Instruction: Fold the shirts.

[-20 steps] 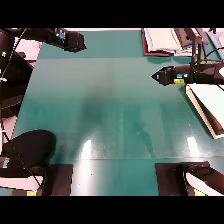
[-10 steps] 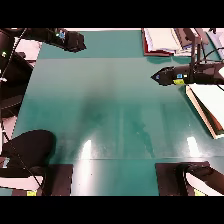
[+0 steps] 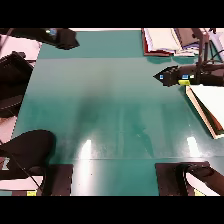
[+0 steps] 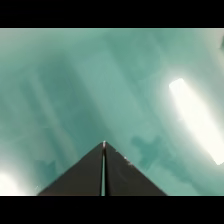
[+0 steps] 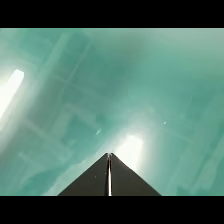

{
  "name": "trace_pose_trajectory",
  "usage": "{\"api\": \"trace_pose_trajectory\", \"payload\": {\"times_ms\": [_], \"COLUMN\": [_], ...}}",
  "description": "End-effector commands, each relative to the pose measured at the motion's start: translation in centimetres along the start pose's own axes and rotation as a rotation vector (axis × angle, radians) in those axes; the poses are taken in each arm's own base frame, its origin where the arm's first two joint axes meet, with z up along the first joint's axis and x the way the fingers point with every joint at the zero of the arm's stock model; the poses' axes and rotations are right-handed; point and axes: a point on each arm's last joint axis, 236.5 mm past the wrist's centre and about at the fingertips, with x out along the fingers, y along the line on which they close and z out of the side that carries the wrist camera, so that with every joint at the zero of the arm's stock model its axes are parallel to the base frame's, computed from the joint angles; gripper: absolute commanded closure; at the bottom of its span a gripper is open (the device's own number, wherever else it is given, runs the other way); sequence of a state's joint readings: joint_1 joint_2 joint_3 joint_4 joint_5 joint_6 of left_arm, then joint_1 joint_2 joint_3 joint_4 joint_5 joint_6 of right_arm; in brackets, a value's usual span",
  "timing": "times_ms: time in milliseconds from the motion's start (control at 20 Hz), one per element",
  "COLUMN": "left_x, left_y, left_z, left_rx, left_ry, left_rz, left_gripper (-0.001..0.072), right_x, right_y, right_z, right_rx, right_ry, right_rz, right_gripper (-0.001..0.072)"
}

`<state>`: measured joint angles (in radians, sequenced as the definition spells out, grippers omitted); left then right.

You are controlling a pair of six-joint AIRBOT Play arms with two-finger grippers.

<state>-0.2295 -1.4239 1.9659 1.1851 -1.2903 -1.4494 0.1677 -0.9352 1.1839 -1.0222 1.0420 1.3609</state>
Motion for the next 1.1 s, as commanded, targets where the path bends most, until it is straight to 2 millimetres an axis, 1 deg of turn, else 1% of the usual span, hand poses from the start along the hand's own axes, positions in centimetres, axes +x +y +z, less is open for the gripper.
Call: {"api": "trace_pose_trajectory", "payload": {"times_ms": [0,50,100,150,250,350,400,500,600,650,700,750,800,850,1050], "left_x": [-5.2,-6.7,-7.7,-8.6,-9.8,-10.0,-9.7,-8.8,-7.9,-7.5,-7.1,-6.9,-7.2,-7.5,-7.9], "left_y": [2.4,3.3,4.3,5.5,8.0,9.7,10.2,10.7,10.8,10.8,10.7,10.7,10.8,11.0,12.4], "left_z": [-3.0,-4.4,-6.1,-8.5,-14.7,-21.9,-25.9,-32.9,-38.7,-41.0,-42.9,-44.2,-45.1,-45.4,-45.1], "left_rx": [-0.015,-0.036,-0.057,-0.081,-0.145,-0.201,-0.249,-0.316,-0.343,-0.352,-0.36,-0.377,-0.407,-0.423,-0.411], "left_ry": [0.081,0.095,0.116,0.152,0.248,0.382,0.457,0.611,0.748,0.793,0.827,0.845,0.863,0.875,0.859], "left_rz": [0.076,0.11,0.15,0.203,0.316,0.389,0.411,0.438,0.437,0.433,0.43,0.436,0.465,0.486,0.551], "left_gripper": [0.0682,0.0682,0.0682,0.0681,0.0681,0.0681,0.068,0.0679,0.0678,0.0669,0.0338,-0.0001,0.0008,0.0043,0.0044], "right_x": [-1.4,-1.5,-1.4,-1.4,-1.2,-0.5,-0.1,0.9,1.7,2.1,2.3,2.5,2.5,2.4,2.4], "right_y": [-0.3,-0.3,-0.5,-0.5,-0.6,-0.9,-1.2,-1.6,-1.7,-1.9,-1.9,-2.0,-2.0,-2.0,-2.1], "right_z": [1.4,1.4,1.4,1.4,1.3,1.1,0.8,-0.1,-0.9,-1.3,-1.6,-1.7,-1.7,-1.6,-1.5], "right_rx": [-0.003,-0.002,0.0,0.001,0.004,0.012,0.018,0.032,0.047,0.052,0.055,0.057,0.057,0.057,0.057], "right_ry": [-0.067,-0.069,-0.069,-0.069,-0.063,-0.047,-0.032,0.012,0.052,0.072,0.086,0.093,0.091,0.086,0.082], "right_rz": [-0.019,-0.021,-0.023,-0.023,-0.024,-0.024,-0.024,-0.021,-0.011,-0.009,-0.007,-0.007,-0.008,-0.009,-0.01], "right_gripper": [0.0692,0.0692,0.0692,0.0692,0.0692,0.0692,0.0692,0.0692,0.0692,0.0692,0.0692,0.0691,0.0692,0.0692,0.0692]}}
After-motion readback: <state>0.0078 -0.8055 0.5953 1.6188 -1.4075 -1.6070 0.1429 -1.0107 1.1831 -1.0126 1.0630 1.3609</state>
